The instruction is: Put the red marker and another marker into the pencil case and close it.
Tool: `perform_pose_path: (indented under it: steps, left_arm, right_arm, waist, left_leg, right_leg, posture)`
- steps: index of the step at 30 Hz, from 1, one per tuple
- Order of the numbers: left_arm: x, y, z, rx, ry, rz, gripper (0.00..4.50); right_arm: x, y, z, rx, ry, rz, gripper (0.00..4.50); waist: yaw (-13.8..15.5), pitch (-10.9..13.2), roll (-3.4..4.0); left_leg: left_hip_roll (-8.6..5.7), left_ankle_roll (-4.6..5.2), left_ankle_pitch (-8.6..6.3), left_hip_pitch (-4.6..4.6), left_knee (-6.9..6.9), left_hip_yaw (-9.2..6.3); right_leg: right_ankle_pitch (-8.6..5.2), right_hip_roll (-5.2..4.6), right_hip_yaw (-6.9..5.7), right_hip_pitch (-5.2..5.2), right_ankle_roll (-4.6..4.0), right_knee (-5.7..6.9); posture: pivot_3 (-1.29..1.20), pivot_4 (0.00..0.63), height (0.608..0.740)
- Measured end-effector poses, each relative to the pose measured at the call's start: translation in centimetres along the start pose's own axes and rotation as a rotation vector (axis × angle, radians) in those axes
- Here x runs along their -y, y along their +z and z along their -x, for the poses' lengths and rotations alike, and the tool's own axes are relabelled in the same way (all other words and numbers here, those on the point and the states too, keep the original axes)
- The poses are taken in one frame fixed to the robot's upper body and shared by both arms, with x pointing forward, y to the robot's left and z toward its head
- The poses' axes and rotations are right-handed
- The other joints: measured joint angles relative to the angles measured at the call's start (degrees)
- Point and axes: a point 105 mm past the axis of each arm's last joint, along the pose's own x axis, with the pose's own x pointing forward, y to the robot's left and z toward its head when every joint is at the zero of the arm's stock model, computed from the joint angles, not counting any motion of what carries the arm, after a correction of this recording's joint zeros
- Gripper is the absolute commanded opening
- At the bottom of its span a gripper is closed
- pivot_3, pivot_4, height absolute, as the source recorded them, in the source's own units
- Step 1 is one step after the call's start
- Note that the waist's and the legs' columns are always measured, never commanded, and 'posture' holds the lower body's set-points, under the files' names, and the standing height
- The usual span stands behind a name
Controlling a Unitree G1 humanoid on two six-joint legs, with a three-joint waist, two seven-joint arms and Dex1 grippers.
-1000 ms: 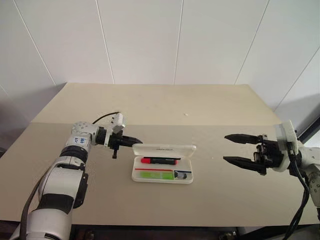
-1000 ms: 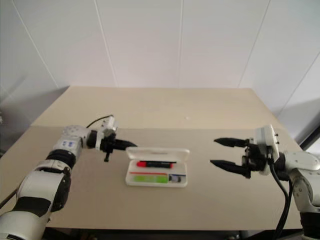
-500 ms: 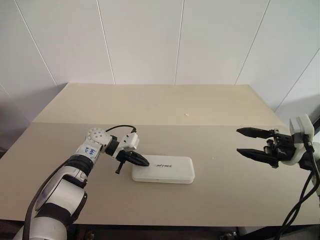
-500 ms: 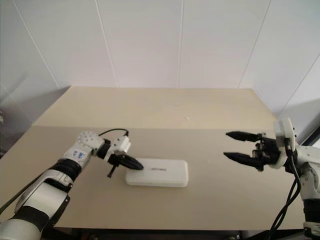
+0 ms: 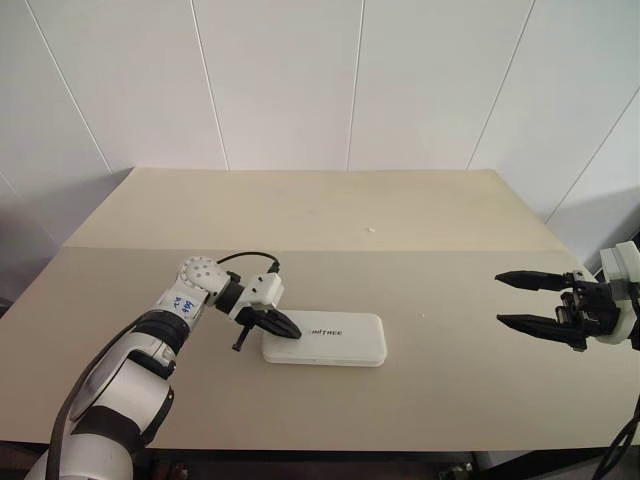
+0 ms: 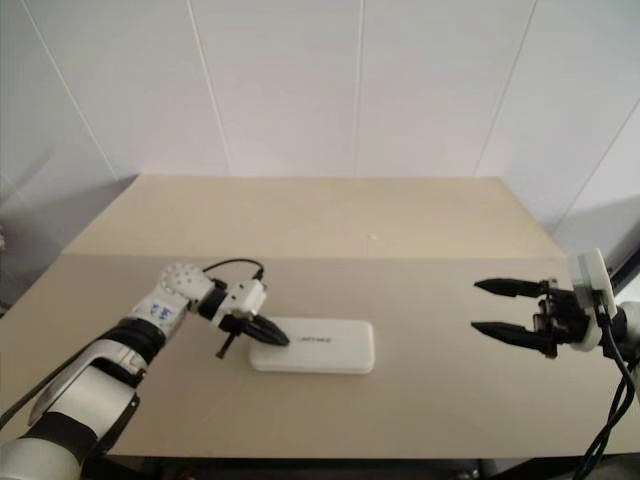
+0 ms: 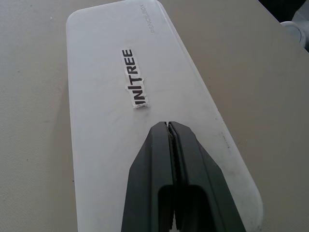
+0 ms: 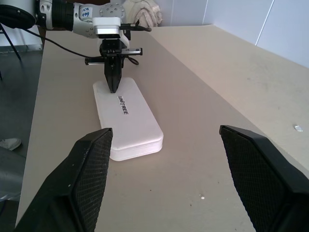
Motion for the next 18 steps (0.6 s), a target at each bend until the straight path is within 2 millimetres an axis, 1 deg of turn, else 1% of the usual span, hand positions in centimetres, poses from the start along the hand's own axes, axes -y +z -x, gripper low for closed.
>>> perform_pose_path:
  steps: [3, 6, 9, 12, 14, 17, 18]
  left_arm:
    - [0.0, 0.1, 0.0, 0.0, 0.002, -0.009, 0.03]
    - [-0.3, 0.4, 0.2, 0.022, 0.027, -0.016, 0.03]
    - [-1.4, 1.7, 1.2, 0.131, 0.117, 0.001, 0.03]
    - [-2.4, 3.7, 3.1, 0.276, 0.238, -0.018, 0.03]
    - [-2.1, 4.0, 3.8, 0.335, 0.281, -0.027, 0.03]
    - [-0.6, 2.8, 3.8, 0.396, 0.309, 0.017, 0.03]
    - [0.0, 2.4, 3.8, 0.414, 0.307, 0.036, 0.45]
  right_arm:
    - [0.0, 0.1, 0.0, -0.001, 0.001, 0.005, 4.5]
    - [0.2, 0.6, -0.5, 0.012, 0.008, 0.028, 4.5]
    - [-0.1, 0.6, -1.2, 0.036, 0.032, 0.035, 4.5]
    - [-0.7, 0.4, -1.7, 0.041, 0.051, 0.031, 4.5]
    - [-0.8, 0.3, -1.7, 0.045, 0.051, 0.024, 4.5]
    - [-0.9, 0.1, -1.9, 0.056, 0.047, 0.007, 4.5]
    - [-0.9, 0.0, -1.9, 0.051, 0.046, 0.007, 4.5]
  waist:
    - [0.0, 0.0, 0.0]
    - [0.0, 0.0, 0.0]
    - [0.1, 0.0, -0.01]
    - [0.0, 0.0, -0.01]
    - [0.0, 0.0, 0.02]
    - [-0.1, 0.0, 0.02]
    - [0.0, 0.0, 0.02]
  left_leg:
    - [0.0, 0.0, 0.0, 0.0, 0.0, 0.0]
    - [0.0, 0.0, 0.0, -0.01, 0.02, 0.0]
    - [0.01, 0.0, 0.0, -0.07, 0.02, -0.02]
    - [0.0, 0.02, -0.01, -0.09, -0.01, -0.02]
    - [0.01, 0.04, -0.02, -0.07, -0.03, -0.01]
    - [0.02, 0.03, -0.02, -0.06, 0.0, -0.01]
    - [0.02, 0.03, -0.02, -0.06, 0.02, -0.01]
  right_leg:
    - [0.0, 0.0, 0.0, 0.0, 0.0, 0.0]
    - [0.0, 0.0, 0.0, -0.02, 0.0, 0.01]
    - [0.0, 0.01, -0.01, -0.04, 0.01, 0.02]
    - [-0.02, -0.01, 0.0, -0.08, 0.05, 0.0]
    - [-0.04, -0.02, 0.0, -0.07, 0.05, 0.01]
    - [-0.04, -0.01, 0.0, -0.09, 0.05, 0.06]
    - [-0.04, -0.01, 0.0, -0.09, 0.04, 0.08]
  posture:
    - [0.0, 0.15, 0.74]
    - [0.0, 0.15, 0.74]
    - [0.0, 0.15, 0.74]
    - [0.0, 0.15, 0.74]
    - [0.0, 0.15, 0.74]
    - [0.0, 0.15, 0.74]
    - [0.0, 0.15, 0.74]
